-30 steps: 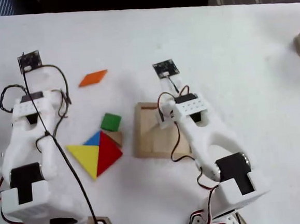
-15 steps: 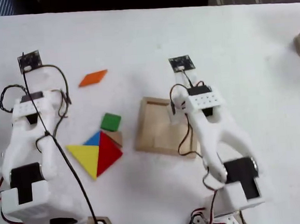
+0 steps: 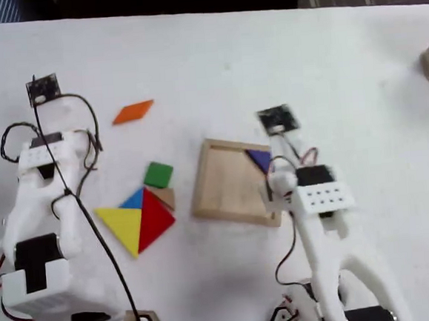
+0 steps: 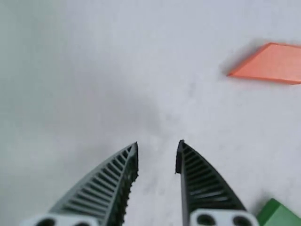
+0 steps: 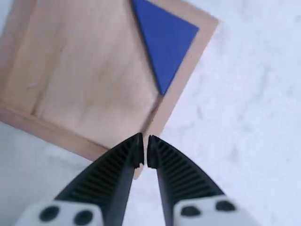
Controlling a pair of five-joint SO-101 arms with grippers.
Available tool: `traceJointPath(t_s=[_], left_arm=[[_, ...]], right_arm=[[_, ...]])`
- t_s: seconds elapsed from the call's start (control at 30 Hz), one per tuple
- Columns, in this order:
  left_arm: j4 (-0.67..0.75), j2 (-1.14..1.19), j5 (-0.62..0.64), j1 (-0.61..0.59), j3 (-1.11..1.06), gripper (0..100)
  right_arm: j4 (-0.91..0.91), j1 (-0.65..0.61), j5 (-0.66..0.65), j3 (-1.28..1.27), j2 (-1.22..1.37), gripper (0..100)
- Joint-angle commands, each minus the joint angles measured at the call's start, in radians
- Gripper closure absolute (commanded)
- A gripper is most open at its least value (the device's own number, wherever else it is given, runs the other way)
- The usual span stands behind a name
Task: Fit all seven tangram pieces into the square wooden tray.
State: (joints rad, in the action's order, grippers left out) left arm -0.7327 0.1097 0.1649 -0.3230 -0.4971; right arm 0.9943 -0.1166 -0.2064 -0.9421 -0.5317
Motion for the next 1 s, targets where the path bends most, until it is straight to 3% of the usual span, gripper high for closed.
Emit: traceJointPath(t_s=[0.0,0.23,0.43,0.57,0.83,0.97], left_arm=[[0.017,-0.064,0.009,-0.004,0.006,85],[0.015,-0.064,0.011,0.008,0.034,85],[-0.158,-0.054,-0.005,0.067,0.226,85],[-0.216,-0.054,-0.172,0.119,0.333,85],[-0.239,-0.054,-0.674,0.266,0.423,84],[-0.169,-0.053,-0.772,0.271,0.423,73]], right_arm=[[-0.021,0.133,-0.028,0.000,-0.036,97.8],[-0.084,0.297,-0.048,-0.052,-0.035,97.7],[-0.137,0.306,-0.101,-0.092,-0.035,97.7],[-0.157,0.302,-0.103,-0.095,-0.035,97.7],[-0.179,0.266,-0.106,-0.117,-0.035,97.7],[-0.179,0.265,-0.106,-0.124,-0.035,97.7]])
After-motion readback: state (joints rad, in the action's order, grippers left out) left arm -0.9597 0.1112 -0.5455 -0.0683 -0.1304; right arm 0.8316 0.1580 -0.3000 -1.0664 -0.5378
